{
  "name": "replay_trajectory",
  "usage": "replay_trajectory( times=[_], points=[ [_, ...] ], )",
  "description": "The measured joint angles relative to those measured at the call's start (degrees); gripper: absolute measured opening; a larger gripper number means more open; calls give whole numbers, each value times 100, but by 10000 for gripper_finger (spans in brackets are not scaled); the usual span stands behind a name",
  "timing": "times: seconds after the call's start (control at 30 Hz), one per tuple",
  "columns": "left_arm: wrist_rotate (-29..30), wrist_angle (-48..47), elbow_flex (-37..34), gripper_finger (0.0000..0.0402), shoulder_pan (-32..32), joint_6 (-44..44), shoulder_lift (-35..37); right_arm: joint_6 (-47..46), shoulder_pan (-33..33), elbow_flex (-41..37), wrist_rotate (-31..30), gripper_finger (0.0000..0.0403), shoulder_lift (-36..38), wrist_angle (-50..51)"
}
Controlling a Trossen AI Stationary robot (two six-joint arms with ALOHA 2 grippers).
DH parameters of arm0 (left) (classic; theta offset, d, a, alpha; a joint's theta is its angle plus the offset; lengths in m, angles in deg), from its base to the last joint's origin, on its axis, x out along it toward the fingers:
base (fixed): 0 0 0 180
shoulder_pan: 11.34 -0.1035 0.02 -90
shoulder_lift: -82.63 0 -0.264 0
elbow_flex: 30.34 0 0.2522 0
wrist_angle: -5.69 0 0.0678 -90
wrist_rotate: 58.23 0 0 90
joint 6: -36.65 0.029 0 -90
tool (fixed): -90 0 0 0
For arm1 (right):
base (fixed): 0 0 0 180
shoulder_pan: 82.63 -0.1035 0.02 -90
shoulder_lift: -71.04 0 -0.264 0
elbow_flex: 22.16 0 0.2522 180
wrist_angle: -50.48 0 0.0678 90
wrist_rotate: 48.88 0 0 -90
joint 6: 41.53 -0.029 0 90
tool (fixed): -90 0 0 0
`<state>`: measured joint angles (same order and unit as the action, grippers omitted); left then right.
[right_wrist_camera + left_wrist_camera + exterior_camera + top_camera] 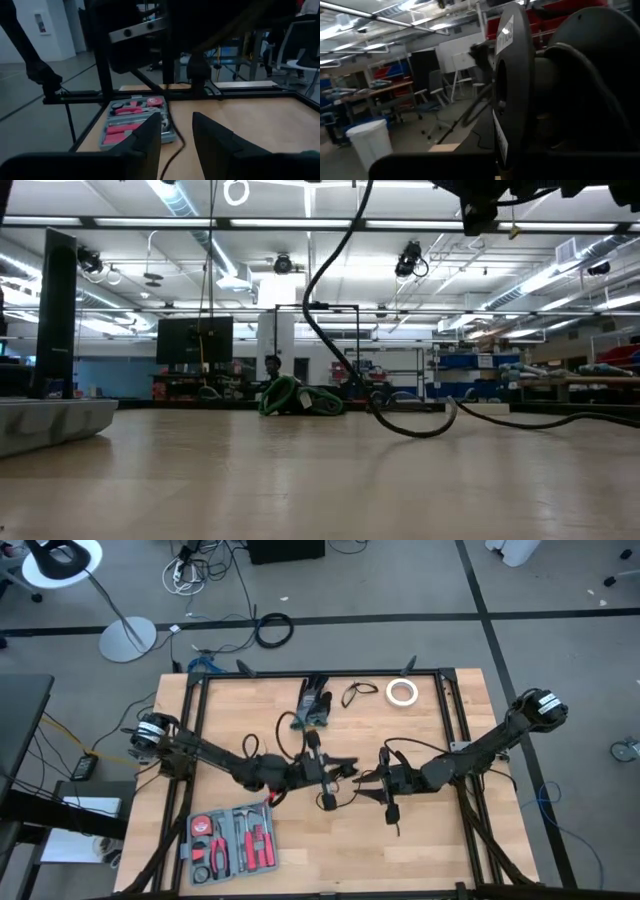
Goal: Coil cords
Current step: Coil the black wire into a spool
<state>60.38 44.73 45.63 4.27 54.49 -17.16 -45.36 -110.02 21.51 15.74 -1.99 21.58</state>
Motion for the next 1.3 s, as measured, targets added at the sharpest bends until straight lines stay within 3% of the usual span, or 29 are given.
replay_trajectory(
  times=[0.3,0.87,1.3],
  points=[
    [-280,631,0,0,-460,20,0,68,499,0,150,112,0,-81],
    [-295,704,151,0,-855,9,0,152,1259,2,885,112,-2,-528],
    [-281,466,291,0,-860,27,0,504,1331,769,1000,111,-385,245]
  ],
)
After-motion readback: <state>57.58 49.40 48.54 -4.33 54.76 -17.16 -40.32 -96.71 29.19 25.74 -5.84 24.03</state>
